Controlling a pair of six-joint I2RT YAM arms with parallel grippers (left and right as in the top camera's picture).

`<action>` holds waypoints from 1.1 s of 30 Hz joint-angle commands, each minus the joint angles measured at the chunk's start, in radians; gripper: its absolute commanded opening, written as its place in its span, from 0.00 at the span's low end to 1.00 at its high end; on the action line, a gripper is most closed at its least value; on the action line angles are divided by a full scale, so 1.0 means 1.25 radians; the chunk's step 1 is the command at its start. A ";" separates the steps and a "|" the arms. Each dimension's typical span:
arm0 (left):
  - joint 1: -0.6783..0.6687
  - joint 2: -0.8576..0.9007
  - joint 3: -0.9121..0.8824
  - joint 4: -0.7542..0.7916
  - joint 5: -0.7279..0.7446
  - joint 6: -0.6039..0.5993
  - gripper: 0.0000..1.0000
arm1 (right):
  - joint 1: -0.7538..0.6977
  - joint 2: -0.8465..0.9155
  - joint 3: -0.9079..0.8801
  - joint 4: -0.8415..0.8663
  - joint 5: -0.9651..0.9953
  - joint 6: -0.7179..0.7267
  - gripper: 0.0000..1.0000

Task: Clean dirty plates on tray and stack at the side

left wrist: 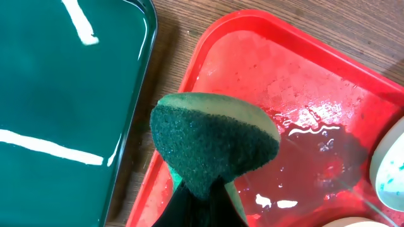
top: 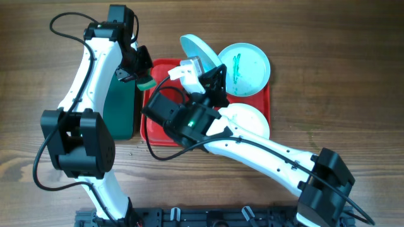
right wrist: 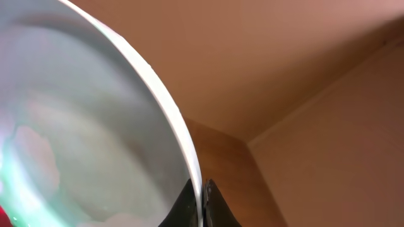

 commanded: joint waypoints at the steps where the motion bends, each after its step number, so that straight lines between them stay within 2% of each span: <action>1: 0.000 -0.003 0.011 0.002 0.012 -0.008 0.04 | 0.003 -0.021 0.000 0.005 0.039 0.001 0.04; 3: 0.000 -0.003 0.011 0.002 0.012 -0.008 0.04 | 0.001 -0.021 0.000 0.008 -0.046 0.001 0.04; 5: 0.000 -0.003 0.011 0.002 0.012 -0.008 0.04 | -0.019 -0.021 -0.001 0.007 -0.255 0.002 0.04; 7: 0.000 -0.003 0.011 0.002 0.012 -0.008 0.04 | -0.069 -0.021 -0.001 0.001 -0.475 0.049 0.04; 10: 0.000 -0.003 0.011 0.002 0.012 -0.008 0.04 | -0.152 -0.020 -0.008 0.006 -0.723 0.118 0.04; 13: 0.000 -0.003 0.011 0.003 0.012 -0.008 0.04 | -0.242 -0.014 -0.074 0.096 -0.934 0.172 0.04; 18: 0.000 -0.003 0.011 0.003 0.012 -0.008 0.04 | -0.298 0.049 -0.169 0.218 -1.057 0.281 0.04; 21: 0.000 -0.003 0.011 0.006 0.012 -0.008 0.04 | -0.301 0.116 -0.169 0.268 -1.133 0.294 0.04; 24: 0.000 -0.003 0.011 0.005 0.012 -0.008 0.04 | -0.304 0.151 -0.169 0.269 -1.183 0.291 0.17; 25: 0.000 -0.003 0.011 0.005 0.012 -0.008 0.04 | -0.310 0.153 -0.166 0.272 -1.208 0.266 0.22; 26: 0.000 -0.003 0.011 0.005 0.012 -0.008 0.04 | -0.320 0.153 -0.155 0.271 -1.235 0.226 0.34; 28: 0.000 -0.003 0.011 0.005 0.012 -0.008 0.04 | -0.342 0.153 -0.132 0.262 -1.270 0.164 0.42; 32: 0.000 -0.003 0.011 0.005 0.012 -0.008 0.04 | -0.393 0.164 -0.080 0.279 -1.312 -0.094 0.44; 33: 0.000 -0.003 0.011 0.005 0.012 -0.008 0.04 | -0.393 0.174 -0.069 0.283 -1.312 -0.117 0.44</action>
